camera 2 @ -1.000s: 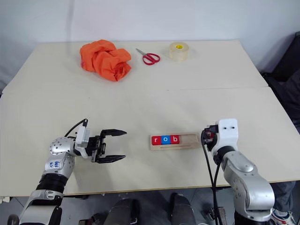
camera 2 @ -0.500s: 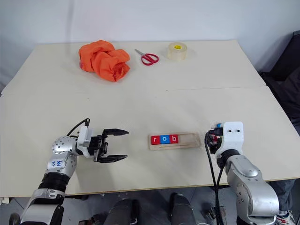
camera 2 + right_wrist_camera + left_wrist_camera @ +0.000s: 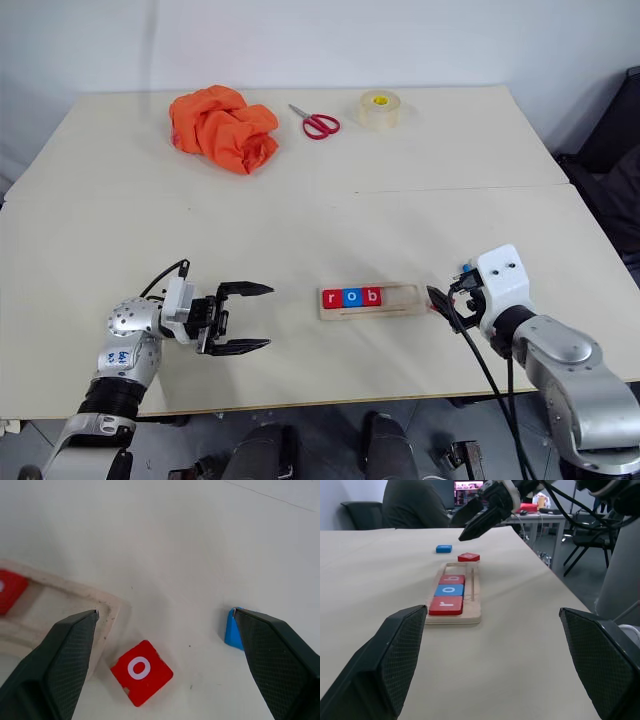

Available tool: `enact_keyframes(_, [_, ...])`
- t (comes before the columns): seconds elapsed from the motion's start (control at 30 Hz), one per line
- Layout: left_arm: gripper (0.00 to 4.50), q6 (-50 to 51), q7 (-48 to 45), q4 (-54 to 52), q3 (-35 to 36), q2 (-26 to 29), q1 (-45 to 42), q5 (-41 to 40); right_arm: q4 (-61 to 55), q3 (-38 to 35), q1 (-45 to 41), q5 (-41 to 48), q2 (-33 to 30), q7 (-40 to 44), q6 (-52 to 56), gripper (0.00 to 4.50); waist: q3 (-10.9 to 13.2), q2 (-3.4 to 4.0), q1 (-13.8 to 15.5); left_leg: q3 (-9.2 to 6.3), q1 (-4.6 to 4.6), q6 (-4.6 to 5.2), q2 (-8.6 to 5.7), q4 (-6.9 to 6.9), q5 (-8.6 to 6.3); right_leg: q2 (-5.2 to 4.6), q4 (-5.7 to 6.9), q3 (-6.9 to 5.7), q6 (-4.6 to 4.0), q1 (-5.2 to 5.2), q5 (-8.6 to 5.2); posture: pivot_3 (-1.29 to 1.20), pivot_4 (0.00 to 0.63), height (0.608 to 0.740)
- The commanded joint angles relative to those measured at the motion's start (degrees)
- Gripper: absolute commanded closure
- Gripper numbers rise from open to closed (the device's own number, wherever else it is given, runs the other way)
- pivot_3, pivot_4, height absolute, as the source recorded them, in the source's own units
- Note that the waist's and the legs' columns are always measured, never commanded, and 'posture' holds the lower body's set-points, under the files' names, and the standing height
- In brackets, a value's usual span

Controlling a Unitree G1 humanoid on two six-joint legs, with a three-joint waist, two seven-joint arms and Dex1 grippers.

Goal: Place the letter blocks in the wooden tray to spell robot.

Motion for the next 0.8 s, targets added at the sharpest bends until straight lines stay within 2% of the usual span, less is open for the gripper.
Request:
enact_keyframes(0.03, [0.00,0.13,0.75,-2.68,0.93,0.28,1.12,-1.23,4.07,0.72,-1.20,0.19,-6.38,8.39,-5.44,0.01,0.00,0.00,0.02,-0.02,0.01,0.00,0.00,0.00,0.00,0.00,-0.01,-0.01,0.00,0.02,0.00,0.00,0.150,0.740])
enact_keyframes(0.2, [0.00,0.10,1.88,-4.42,1.23,0.25,3.01,-1.16,16.29,7.80,-4.70,-2.67,-16.98,22.78,-15.42,0.01,0.00,0.00,-0.03,0.03,0.02,0.01,-0.01,0.01,0.00,-0.02,-0.06,0.01,0.05,0.03,0.03,0.00,0.150,0.740])
enact_keyframes(0.57, [0.00,0.81,5.47,-10.06,1.73,0.66,7.87,-1.32,30.70,18.30,-14.99,-7.78,-17.90,32.26,-22.51,0.01,0.00,0.00,-0.01,0.07,0.02,-0.02,0.00,0.02,0.01,-0.03,-0.08,-0.01,0.04,0.02,0.05,0.00,0.150,0.740])
enact_keyframes(0.67, [0.00,1.01,6.04,-11.04,1.82,0.91,8.74,-1.37,31.61,19.35,-15.79,-8.15,-17.68,34.09,-22.80,0.62,0.00,0.00,0.17,0.06,0.01,-0.03,0.00,0.03,0.02,-0.04,-0.08,-0.02,0.04,0.02,0.05,0.00,0.150,0.740])
enact_keyframes(0.8, [0.00,1.22,6.57,-11.31,1.99,1.31,8.92,-1.43,32.83,20.41,-17.02,-9.25,-17.12,34.37,-23.35,1.95,0.00,0.00,0.10,0.07,0.01,-0.03,0.00,0.05,0.02,-0.05,-0.08,-0.02,0.02,0.02,0.07,0.00,0.150,0.740])
